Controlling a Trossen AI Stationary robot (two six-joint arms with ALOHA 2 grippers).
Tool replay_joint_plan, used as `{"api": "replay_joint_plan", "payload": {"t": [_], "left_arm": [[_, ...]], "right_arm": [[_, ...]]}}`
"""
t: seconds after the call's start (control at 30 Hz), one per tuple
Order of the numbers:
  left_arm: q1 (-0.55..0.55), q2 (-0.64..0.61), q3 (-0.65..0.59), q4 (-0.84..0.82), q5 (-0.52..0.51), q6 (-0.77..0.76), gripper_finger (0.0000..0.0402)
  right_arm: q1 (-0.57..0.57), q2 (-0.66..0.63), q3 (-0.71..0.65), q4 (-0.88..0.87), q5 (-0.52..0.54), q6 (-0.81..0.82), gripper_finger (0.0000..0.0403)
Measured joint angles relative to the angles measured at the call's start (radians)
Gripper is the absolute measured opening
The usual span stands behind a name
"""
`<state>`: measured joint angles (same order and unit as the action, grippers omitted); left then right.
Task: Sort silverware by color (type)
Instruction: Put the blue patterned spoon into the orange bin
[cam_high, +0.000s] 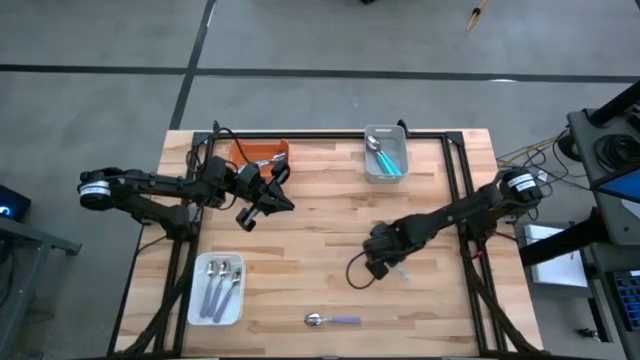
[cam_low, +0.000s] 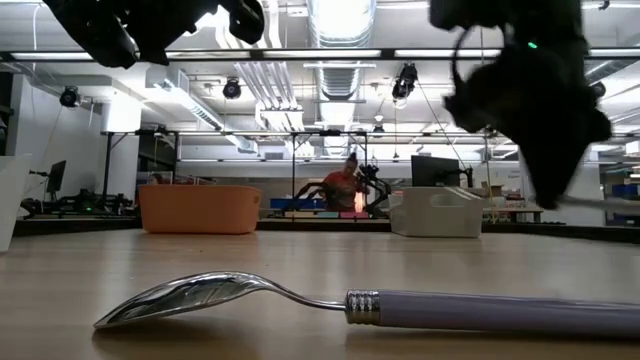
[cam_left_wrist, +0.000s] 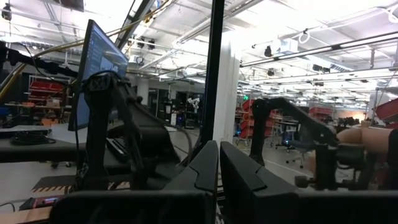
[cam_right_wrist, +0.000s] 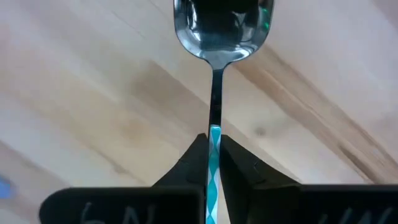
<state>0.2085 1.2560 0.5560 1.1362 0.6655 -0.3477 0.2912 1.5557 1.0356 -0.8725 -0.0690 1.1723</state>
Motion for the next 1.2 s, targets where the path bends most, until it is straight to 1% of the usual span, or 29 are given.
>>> {"api": "replay_joint_plan", "payload": {"t": [0.2,0.47,0.7,0.87,0.97,1.03,1.13,1.2], "left_arm": [[0.0,0.0,0.0,0.0,0.0,0.0,0.0],[0.0,0.0,0.0,0.0,0.0,0.0,0.0],[0.0,0.0,0.0,0.0,0.0,0.0,0.0],[0.0,0.0,0.0,-0.004,0.0,0.0,0.0],[0.001,0.0,0.0,-0.029,-0.001,0.016,0.0],[0.001,0.0,0.0,-0.055,-0.002,0.037,0.0],[0.001,0.0,0.0,-0.106,-0.012,0.065,0.0],[0.001,0.0,0.0,-0.134,-0.043,0.082,0.0]], "right_arm": [[-0.064,0.002,0.162,-0.015,0.055,-0.049,0.0013],[-0.217,0.002,0.358,-0.045,0.073,-0.204,0.0013],[-0.384,0.002,0.466,-0.064,0.074,-0.376,0.0013],[-0.511,0.001,0.499,-0.058,0.072,-0.536,0.0013],[-0.583,0.001,0.498,-0.004,0.073,-0.656,0.0013],[-0.618,0.001,0.488,0.071,0.075,-0.736,0.0013],[-0.646,-0.001,0.462,0.243,0.067,-0.849,0.0013],[-0.654,-0.004,0.432,0.368,0.061,-0.918,0.0013]]}}
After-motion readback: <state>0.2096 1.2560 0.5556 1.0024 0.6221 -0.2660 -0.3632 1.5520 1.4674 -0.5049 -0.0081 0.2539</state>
